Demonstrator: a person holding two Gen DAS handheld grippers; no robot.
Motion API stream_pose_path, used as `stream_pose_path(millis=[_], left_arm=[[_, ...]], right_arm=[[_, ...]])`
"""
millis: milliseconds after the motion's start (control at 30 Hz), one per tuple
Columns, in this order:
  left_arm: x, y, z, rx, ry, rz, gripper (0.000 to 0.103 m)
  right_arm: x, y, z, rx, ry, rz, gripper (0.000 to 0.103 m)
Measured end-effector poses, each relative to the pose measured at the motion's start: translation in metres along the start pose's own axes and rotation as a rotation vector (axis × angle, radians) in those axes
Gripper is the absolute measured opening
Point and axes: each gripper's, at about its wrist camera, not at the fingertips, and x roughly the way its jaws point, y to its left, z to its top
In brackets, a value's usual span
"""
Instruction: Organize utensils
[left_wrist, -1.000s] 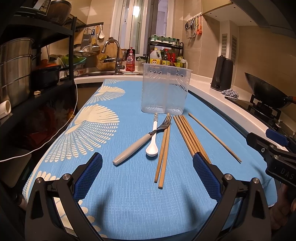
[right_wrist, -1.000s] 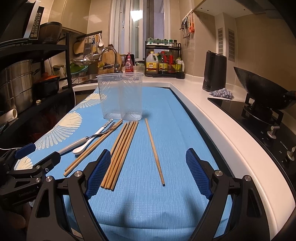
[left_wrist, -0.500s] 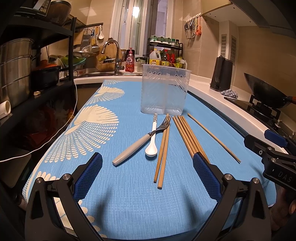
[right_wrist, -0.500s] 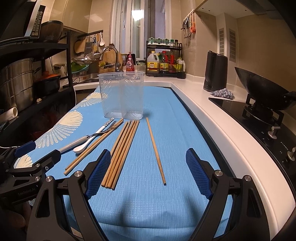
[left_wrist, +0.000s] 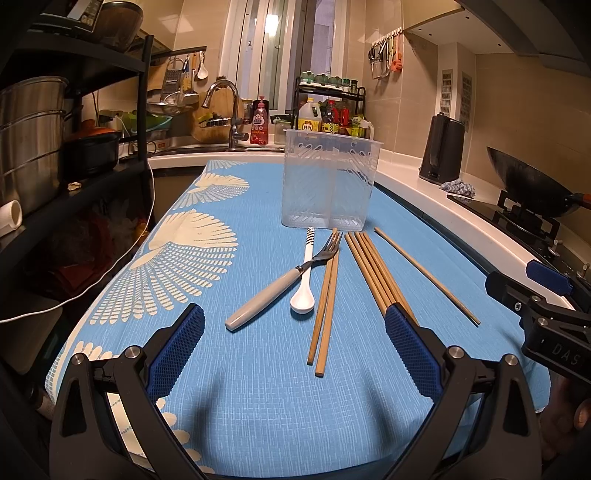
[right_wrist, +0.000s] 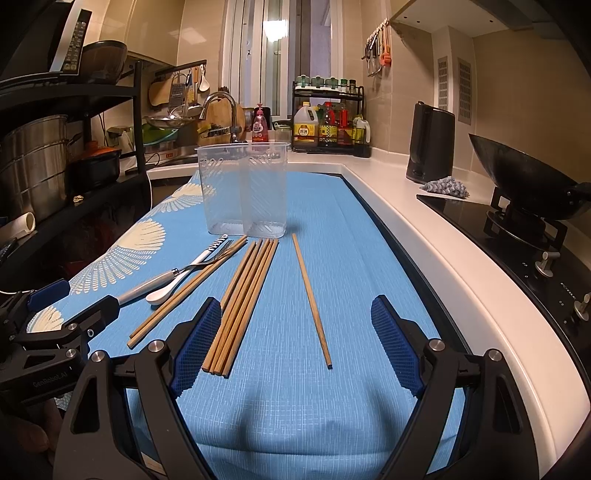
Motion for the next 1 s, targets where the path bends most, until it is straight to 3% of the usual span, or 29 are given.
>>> stream_pose_path(millis=[1000], left_arm=[[-0.0016, 0.0008, 0.0013, -0.003, -0.002, 0.001, 0.095]], right_arm=[[0.0007, 0.0000, 0.0008, -0.007, 0.007, 0.013, 0.082]])
